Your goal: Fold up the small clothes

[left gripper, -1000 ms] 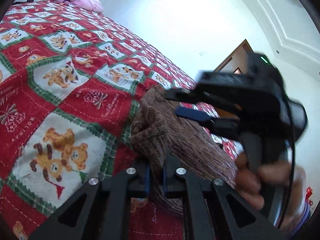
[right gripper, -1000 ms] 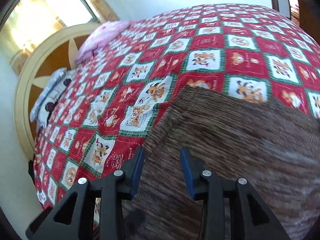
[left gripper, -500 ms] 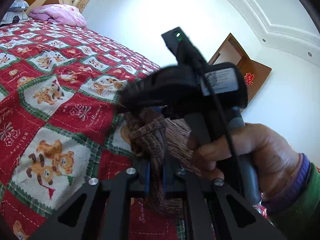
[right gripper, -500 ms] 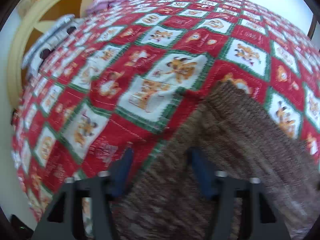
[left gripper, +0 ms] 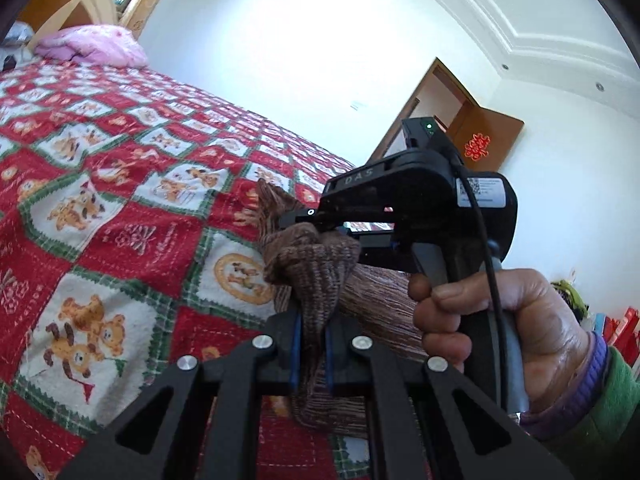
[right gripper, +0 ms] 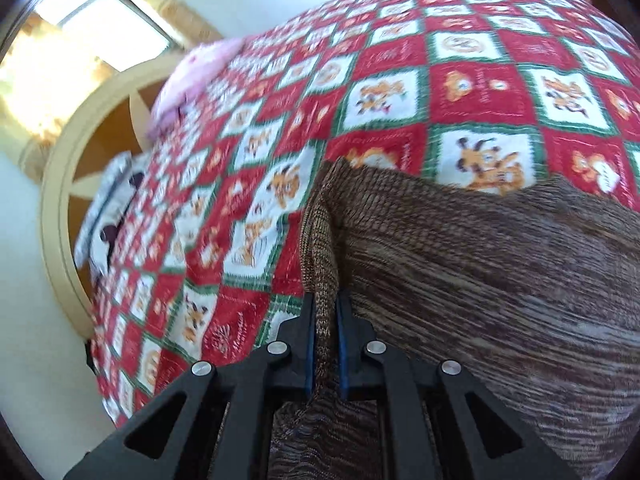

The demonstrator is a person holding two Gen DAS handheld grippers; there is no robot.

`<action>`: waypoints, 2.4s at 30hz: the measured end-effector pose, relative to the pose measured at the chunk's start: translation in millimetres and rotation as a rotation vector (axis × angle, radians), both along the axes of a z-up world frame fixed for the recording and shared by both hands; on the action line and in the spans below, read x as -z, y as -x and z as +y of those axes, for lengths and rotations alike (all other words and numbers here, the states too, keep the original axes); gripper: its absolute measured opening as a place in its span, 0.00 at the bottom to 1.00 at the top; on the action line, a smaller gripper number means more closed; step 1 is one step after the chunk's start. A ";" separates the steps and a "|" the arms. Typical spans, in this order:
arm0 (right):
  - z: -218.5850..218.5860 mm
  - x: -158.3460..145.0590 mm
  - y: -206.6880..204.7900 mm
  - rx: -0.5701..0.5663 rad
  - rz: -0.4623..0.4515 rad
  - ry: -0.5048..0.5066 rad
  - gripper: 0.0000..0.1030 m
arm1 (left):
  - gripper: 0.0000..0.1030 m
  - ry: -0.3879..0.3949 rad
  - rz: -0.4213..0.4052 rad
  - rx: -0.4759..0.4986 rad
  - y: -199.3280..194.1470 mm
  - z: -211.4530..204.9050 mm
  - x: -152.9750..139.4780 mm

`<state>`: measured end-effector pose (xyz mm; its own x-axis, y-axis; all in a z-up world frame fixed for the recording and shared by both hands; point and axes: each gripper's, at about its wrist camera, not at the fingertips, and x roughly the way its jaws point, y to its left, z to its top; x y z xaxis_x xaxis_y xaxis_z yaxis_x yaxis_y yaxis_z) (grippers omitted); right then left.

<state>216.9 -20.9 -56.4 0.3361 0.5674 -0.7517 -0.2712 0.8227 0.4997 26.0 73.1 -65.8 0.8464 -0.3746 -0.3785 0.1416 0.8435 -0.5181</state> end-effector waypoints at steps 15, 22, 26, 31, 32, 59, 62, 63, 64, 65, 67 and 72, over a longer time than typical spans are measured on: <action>-97.4 -35.1 10.8 0.135 -0.074 -0.071 0.08 | 0.09 -0.194 -0.047 0.180 -15.1 -75.0 -42.0; -187.5 -43.3 24.3 0.256 -0.091 -0.057 0.08 | 0.09 -0.233 -0.041 0.356 -17.8 -149.7 -43.6; -236.2 -39.6 41.0 0.320 -0.094 -0.053 0.08 | 0.09 -0.260 -0.043 0.429 -11.8 -186.2 -41.0; -288.4 -31.7 64.2 0.387 -0.094 -0.066 0.08 | 0.09 -0.297 -0.055 0.498 -1.6 -218.2 -40.4; -299.2 -30.3 70.5 0.401 -0.100 -0.069 0.08 | 0.09 -0.301 -0.058 0.509 -0.8 -220.5 -40.6; -360.5 -14.4 198.5 0.560 -0.125 0.056 0.15 | 0.17 -0.378 0.077 0.604 41.3 -192.2 -23.7; -344.6 -33.5 225.6 0.533 -0.177 0.010 0.17 | 0.22 -0.361 0.107 0.497 31.8 -164.8 -22.6; -336.3 -36.1 229.9 0.518 -0.185 0.015 0.28 | 0.23 -0.346 0.131 0.469 27.1 -158.0 -21.4; -328.5 -36.6 231.8 0.506 -0.187 0.033 0.44 | 0.23 -0.337 0.155 0.443 22.5 -152.5 -21.4; -319.4 -34.8 231.7 0.501 -0.184 0.062 0.50 | 0.23 -0.327 0.177 0.415 16.4 -145.8 -21.3; -303.2 -26.9 227.8 0.496 -0.170 0.112 0.52 | 0.23 -0.318 0.189 0.380 12.9 -136.4 -23.9; -286.6 13.8 222.6 0.487 -0.059 0.137 0.03 | 0.23 -0.374 0.203 0.342 11.9 -131.3 -23.8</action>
